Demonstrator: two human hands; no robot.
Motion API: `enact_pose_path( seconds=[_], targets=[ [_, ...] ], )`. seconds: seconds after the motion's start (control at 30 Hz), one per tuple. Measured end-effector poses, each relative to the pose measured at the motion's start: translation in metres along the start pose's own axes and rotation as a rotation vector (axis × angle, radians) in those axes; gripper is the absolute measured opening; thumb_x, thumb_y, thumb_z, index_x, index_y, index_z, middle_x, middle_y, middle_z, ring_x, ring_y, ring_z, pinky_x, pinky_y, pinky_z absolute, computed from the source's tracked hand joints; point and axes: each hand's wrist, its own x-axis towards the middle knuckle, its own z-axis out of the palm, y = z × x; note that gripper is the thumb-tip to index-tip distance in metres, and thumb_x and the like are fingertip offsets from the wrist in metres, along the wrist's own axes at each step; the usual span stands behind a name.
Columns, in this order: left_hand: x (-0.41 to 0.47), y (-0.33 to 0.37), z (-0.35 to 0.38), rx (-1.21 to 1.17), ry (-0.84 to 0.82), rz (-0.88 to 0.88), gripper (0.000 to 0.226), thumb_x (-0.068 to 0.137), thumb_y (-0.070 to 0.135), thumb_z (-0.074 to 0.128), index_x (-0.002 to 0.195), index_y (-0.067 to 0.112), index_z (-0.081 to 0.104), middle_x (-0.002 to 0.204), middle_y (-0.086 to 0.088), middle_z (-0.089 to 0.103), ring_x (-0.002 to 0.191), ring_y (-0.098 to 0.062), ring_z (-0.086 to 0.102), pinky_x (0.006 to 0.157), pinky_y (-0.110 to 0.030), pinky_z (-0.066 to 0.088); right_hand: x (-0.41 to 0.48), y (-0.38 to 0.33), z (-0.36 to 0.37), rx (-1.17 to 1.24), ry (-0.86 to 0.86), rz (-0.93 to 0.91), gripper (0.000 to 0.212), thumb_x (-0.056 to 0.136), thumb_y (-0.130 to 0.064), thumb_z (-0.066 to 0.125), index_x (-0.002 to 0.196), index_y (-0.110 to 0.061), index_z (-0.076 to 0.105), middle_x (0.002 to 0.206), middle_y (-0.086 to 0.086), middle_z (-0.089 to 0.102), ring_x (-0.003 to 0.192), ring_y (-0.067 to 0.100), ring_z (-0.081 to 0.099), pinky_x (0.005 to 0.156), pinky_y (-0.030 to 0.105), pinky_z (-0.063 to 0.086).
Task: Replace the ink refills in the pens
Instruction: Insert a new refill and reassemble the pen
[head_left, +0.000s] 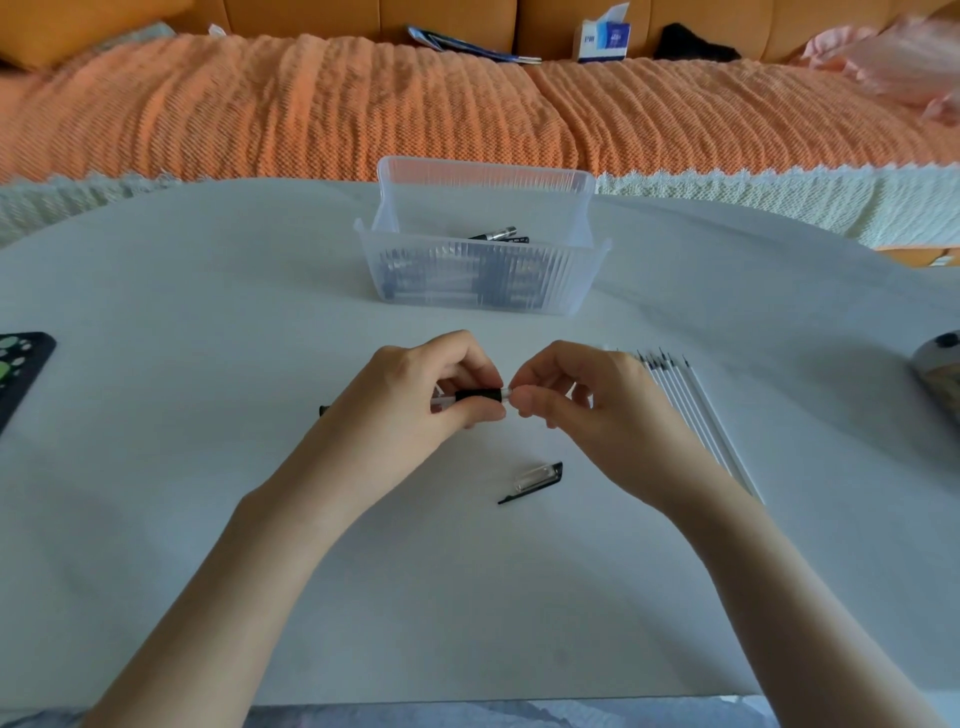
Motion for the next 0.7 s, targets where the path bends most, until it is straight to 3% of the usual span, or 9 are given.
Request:
enact_pose_path(
  seconds=[0.23,0.33,0.5,0.7],
  targets=[
    [0.001,-0.002,-0.001,0.087,0.021,-0.008,0.016,0.076,0.034,0.072,0.086,0.030,0.060,0.075,0.017,0.067,0.072,0.002,0.060,0.069,-0.016,0.044,0.000,0.000,-0.002,-0.005,0.084,0.002,0.009,0.085,-0.023,0.064,0.076,-0.026,0.064,0.067,-0.012,0.065,0.063,-0.001,0.055,0.060,0.010,0.038],
    [0.002,-0.003,-0.005,0.075,0.041,-0.038,0.010,0.076,0.027,0.073,0.083,0.029,0.066,0.070,0.016,0.068,0.067,0.002,0.060,0.072,-0.028,0.050,-0.001,-0.002,-0.004,0.009,0.104,0.016,0.010,0.085,-0.024,0.063,0.075,-0.025,0.063,0.067,-0.011,0.065,0.063,-0.001,0.055,0.060,0.011,0.038],
    [0.000,-0.001,-0.006,0.078,0.079,-0.017,0.012,0.073,0.022,0.076,0.077,0.030,0.069,0.069,0.020,0.068,0.070,0.003,0.063,0.072,-0.026,0.050,-0.002,-0.002,-0.004,-0.003,0.095,0.069,0.014,0.086,-0.030,0.060,0.073,-0.027,0.063,0.066,-0.013,0.066,0.061,0.002,0.053,0.056,0.021,0.038],
    [0.000,-0.004,-0.010,0.126,0.139,-0.021,0.012,0.072,0.026,0.077,0.078,0.031,0.069,0.072,0.017,0.068,0.073,0.001,0.063,0.074,-0.029,0.051,-0.006,-0.001,-0.012,-0.041,0.071,0.046,0.016,0.085,-0.040,0.057,0.078,-0.027,0.064,0.068,-0.024,0.061,0.063,-0.002,0.051,0.057,0.010,0.037]
  ],
)
